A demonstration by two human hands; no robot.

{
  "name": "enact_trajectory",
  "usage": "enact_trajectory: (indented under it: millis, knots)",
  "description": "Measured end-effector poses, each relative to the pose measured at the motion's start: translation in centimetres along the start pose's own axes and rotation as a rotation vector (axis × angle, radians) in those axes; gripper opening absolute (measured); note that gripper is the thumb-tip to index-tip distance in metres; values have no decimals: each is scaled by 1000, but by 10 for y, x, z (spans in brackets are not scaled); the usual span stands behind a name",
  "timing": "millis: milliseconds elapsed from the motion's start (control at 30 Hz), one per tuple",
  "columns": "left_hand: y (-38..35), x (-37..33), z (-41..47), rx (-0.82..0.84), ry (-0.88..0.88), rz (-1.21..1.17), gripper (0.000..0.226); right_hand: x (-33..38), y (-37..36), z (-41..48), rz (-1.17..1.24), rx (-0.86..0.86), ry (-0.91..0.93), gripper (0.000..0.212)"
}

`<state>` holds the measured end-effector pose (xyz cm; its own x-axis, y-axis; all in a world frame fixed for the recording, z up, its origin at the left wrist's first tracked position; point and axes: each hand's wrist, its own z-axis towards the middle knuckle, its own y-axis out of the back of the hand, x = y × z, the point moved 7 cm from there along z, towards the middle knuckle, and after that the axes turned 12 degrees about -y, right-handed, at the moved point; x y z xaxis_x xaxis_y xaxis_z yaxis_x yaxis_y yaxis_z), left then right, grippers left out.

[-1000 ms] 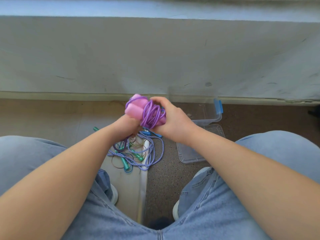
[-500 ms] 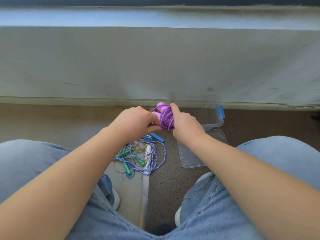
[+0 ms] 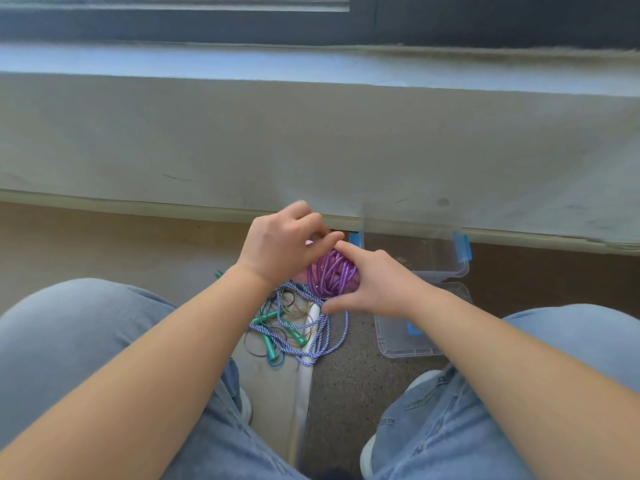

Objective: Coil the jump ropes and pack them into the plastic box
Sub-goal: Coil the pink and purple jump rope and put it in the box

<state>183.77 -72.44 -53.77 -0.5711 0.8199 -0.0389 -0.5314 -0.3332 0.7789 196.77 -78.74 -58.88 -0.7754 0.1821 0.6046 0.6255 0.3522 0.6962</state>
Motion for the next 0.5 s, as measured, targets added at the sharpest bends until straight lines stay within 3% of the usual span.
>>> enact_trajectory:
  millis: [100, 233, 300, 400, 500]
  knots:
    - [-5, 12, -2, 134, 252, -96, 43, 3, -5, -4, 5, 17, 34, 96]
    - [-48, 20, -36, 496, 966, -754, 61, -3, -8, -2, 70, -41, 27, 95]
    - [-53, 19, -42, 528, 1024, -771, 67, -7, -8, 1, 66, -11, 10, 95]
    - [-50, 19, -45, 491, 1017, -608, 69, -9, -9, 6, -45, -14, 1, 99]
    - [-49, 12, -44, 471, 1037, -537, 71, 3, -7, 6, -47, -179, 43, 90]
